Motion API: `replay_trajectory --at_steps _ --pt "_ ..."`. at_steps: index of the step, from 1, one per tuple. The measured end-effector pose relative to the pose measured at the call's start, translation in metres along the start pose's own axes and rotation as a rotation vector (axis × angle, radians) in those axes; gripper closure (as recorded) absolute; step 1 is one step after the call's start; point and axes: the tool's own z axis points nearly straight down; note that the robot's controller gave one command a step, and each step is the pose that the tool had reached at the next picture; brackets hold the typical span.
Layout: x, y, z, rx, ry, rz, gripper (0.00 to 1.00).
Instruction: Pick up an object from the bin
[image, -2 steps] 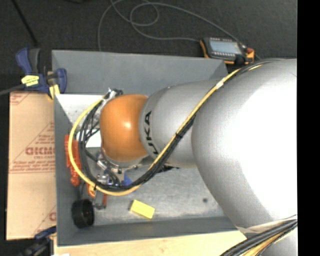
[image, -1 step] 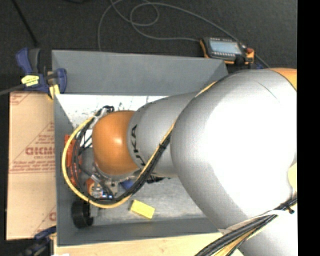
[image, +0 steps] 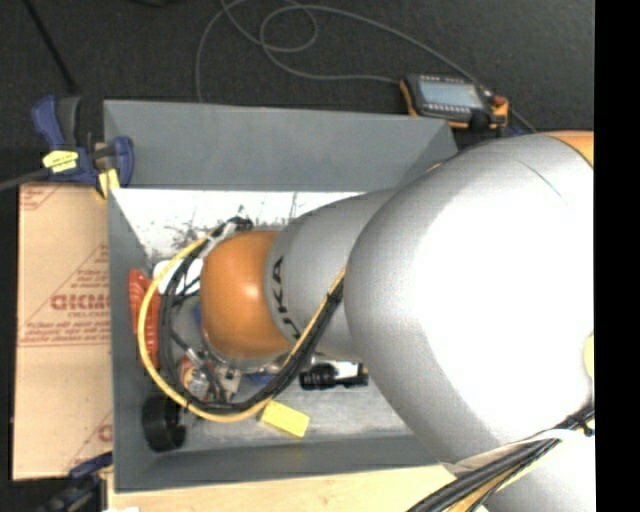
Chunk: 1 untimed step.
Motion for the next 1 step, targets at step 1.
replay_trajectory --at_steps 1 --pt "0.0000 0.0000 0.0000 0.000 0.000 0.000 1.00"
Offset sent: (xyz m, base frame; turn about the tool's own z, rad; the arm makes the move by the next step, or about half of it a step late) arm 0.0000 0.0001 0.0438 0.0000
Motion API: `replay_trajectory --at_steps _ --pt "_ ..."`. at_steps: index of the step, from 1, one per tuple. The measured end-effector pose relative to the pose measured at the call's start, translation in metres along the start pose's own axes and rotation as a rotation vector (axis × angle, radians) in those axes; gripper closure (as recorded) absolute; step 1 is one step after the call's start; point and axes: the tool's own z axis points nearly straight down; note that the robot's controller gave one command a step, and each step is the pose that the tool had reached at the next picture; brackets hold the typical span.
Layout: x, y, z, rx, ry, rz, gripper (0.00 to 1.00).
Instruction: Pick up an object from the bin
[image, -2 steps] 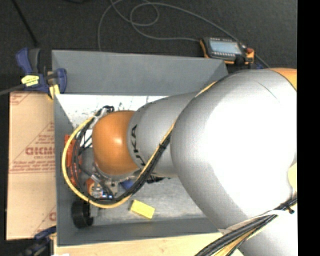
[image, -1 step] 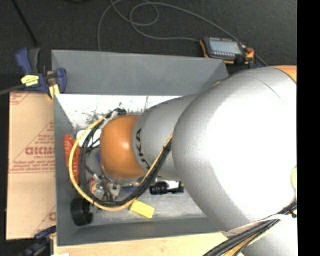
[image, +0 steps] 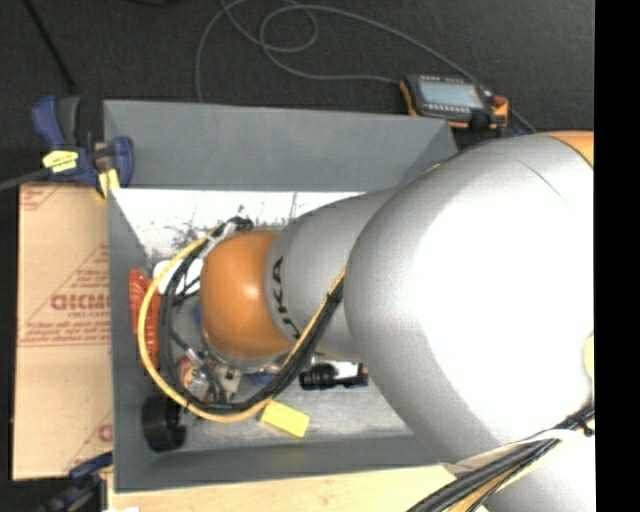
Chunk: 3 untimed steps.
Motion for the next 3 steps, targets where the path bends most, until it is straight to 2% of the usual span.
replay_trajectory --at_steps 2,3 --pt "-0.003 0.000 -0.018 0.001 -0.006 0.001 1.00" --pt "-0.003 -0.001 -0.028 0.006 -0.003 0.000 1.00"
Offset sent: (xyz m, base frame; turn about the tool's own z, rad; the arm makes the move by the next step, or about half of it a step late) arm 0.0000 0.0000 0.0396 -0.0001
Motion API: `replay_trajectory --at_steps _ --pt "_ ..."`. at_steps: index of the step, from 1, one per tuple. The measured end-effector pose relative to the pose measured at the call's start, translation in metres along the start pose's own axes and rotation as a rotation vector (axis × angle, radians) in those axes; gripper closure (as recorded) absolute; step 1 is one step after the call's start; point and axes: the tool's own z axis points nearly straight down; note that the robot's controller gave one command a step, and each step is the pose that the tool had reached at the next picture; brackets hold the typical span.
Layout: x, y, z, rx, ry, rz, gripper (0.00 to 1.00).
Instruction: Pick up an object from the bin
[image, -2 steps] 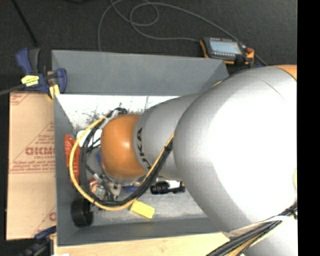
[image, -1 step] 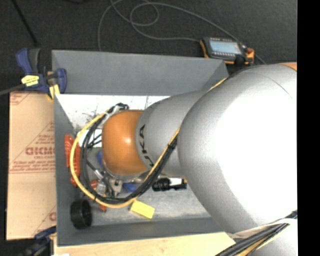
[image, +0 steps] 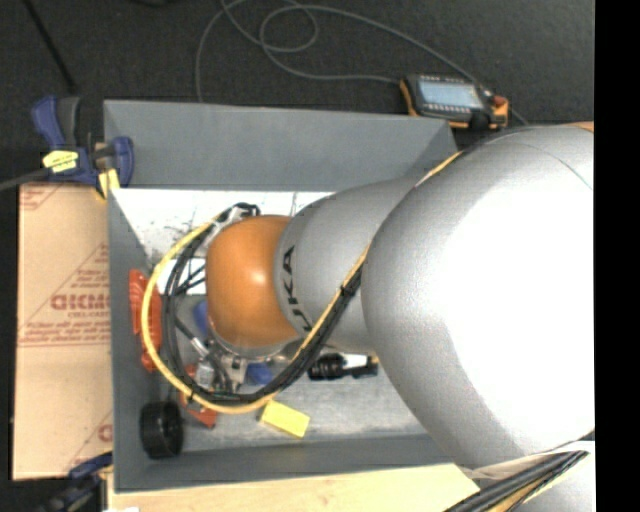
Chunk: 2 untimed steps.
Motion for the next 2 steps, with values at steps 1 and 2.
replay_trajectory --at_steps 1,2 --pt "0.001 -0.002 -0.008 0.009 0.008 0.000 1.00" --pt "0.001 -0.002 -0.020 0.010 0.010 0.000 1.00"
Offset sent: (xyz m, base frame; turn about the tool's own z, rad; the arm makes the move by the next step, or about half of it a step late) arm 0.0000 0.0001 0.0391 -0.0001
